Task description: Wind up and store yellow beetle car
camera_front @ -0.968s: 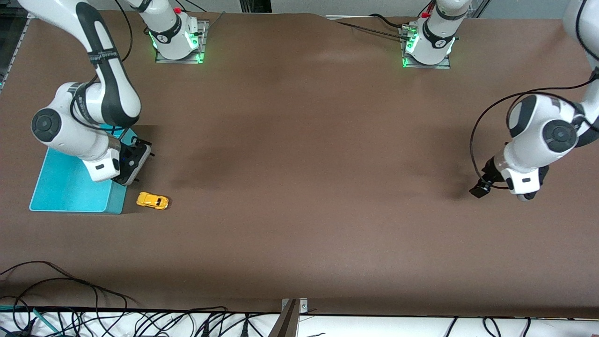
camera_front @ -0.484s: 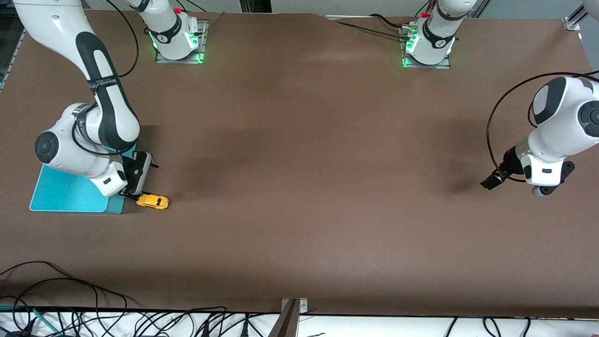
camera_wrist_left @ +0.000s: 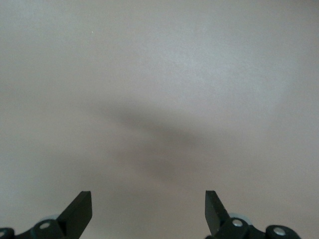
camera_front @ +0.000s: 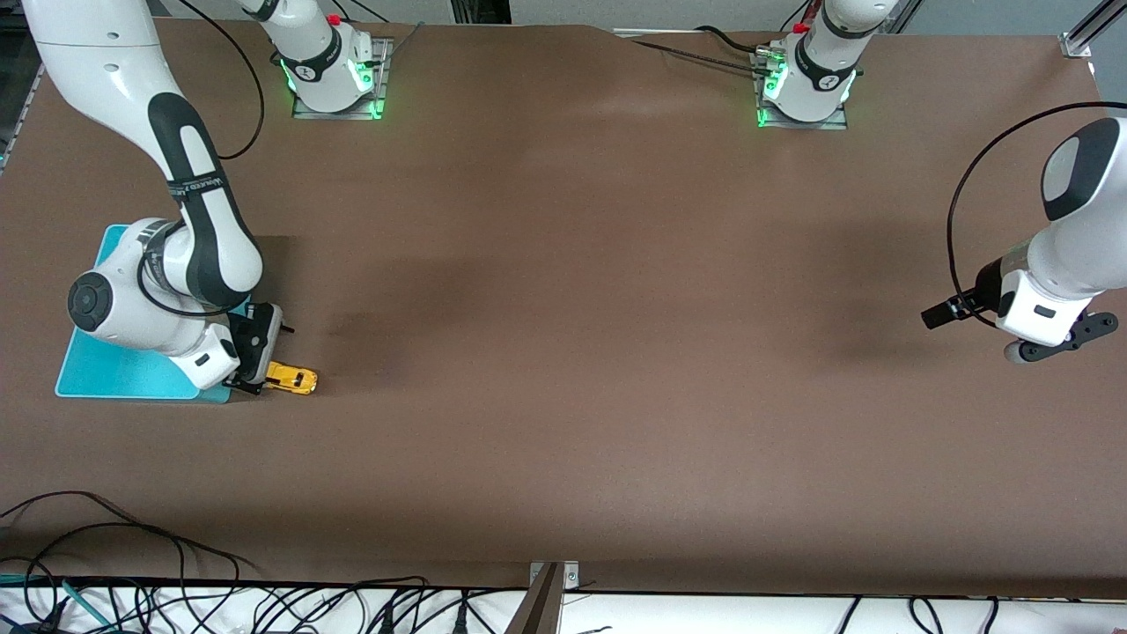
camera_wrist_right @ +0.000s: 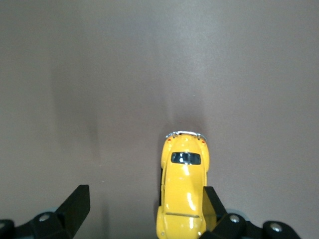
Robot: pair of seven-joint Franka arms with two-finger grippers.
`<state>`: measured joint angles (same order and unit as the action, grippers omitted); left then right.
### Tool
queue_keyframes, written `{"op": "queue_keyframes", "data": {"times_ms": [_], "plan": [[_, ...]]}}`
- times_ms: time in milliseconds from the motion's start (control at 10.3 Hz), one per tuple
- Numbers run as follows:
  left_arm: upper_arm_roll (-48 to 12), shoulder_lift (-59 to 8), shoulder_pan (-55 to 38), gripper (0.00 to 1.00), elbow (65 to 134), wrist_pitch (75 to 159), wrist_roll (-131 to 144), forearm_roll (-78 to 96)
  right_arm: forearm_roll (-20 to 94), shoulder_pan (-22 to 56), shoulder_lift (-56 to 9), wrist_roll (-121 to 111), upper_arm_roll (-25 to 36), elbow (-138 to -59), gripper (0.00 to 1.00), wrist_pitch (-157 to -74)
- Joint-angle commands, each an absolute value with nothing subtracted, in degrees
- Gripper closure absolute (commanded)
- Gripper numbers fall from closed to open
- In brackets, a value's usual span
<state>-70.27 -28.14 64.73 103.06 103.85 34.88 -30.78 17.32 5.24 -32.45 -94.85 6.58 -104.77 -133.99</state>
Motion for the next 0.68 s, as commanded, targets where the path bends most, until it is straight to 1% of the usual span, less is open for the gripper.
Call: {"op": "queue_keyframes", "data": {"times_ms": [0, 97, 194, 581], "plan": [[-71.80, -27.77, 65.30, 0.11, 98.54, 98.11, 27.28, -26.47, 15.56, 4.92, -34.28, -95.28, 6.42, -103.27, 0.00, -135.88], [-71.81, -27.77, 65.22, 0.03, 96.79, 96.43, 25.59, -25.50, 15.56, 4.92, -34.63, -95.27, 6.42, -103.27, 0.00, -136.57], [-72.33, -27.77, 65.13, 0.00, 95.98, 95.89, 25.58, -25.40, 15.64, 4.92, -34.98, -95.27, 6.42, -103.27, 0.00, -137.45], [-73.65, -27.77, 65.30, 0.00, 95.80, 95.45, 25.31, -25.49, 15.56, 5.18, -36.12, -96.24, 6.07, -103.27, 0.00, -140.35]]}}
